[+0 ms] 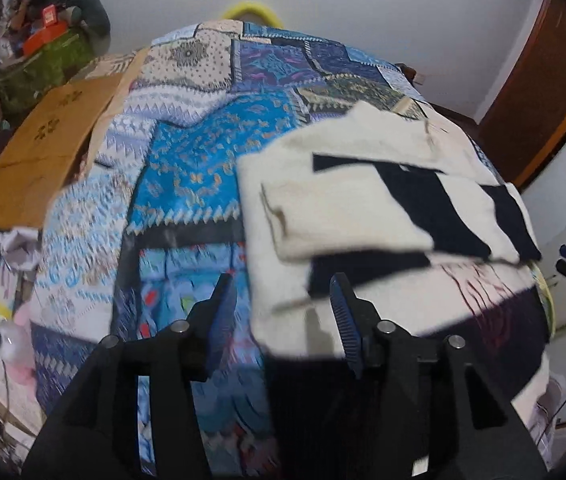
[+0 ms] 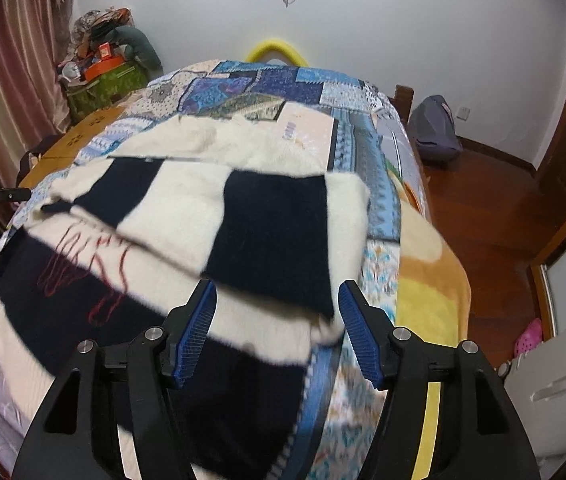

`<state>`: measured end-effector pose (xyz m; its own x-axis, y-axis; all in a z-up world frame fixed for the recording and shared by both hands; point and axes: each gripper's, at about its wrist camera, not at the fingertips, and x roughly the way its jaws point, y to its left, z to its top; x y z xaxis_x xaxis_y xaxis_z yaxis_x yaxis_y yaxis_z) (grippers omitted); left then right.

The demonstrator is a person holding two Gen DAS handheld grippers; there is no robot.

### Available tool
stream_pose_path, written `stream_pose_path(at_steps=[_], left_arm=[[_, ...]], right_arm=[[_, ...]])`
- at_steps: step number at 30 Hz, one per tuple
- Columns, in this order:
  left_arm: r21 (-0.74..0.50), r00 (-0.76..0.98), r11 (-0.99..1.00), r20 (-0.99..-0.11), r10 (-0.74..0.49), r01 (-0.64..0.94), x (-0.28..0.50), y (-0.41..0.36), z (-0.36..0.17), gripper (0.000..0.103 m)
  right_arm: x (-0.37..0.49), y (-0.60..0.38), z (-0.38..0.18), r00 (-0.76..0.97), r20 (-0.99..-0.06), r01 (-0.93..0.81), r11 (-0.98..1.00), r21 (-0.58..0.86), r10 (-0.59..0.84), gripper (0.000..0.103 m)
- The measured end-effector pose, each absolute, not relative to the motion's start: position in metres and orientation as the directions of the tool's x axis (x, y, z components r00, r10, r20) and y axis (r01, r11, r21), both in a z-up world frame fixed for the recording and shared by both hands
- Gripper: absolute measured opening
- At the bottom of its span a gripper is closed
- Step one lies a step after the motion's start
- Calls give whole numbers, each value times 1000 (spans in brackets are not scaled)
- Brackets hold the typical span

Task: Fold small clothes

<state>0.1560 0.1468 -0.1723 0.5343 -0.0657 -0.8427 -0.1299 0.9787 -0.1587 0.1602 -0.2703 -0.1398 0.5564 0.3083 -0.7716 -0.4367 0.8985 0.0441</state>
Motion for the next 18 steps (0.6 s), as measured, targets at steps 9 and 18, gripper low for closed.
stream_pose_path(at_steps=[9,18], left_arm=[[-184,458,973,-883,-101,-139,111,136,-205,49],[-253,469,964,-863,-190,-76,81,118,-204,14]], right_arm=[[125,-279,-187,423,-846,-415,899,137,324,60],[128,-281,-205,347,-825,-412,862,295,447,28]])
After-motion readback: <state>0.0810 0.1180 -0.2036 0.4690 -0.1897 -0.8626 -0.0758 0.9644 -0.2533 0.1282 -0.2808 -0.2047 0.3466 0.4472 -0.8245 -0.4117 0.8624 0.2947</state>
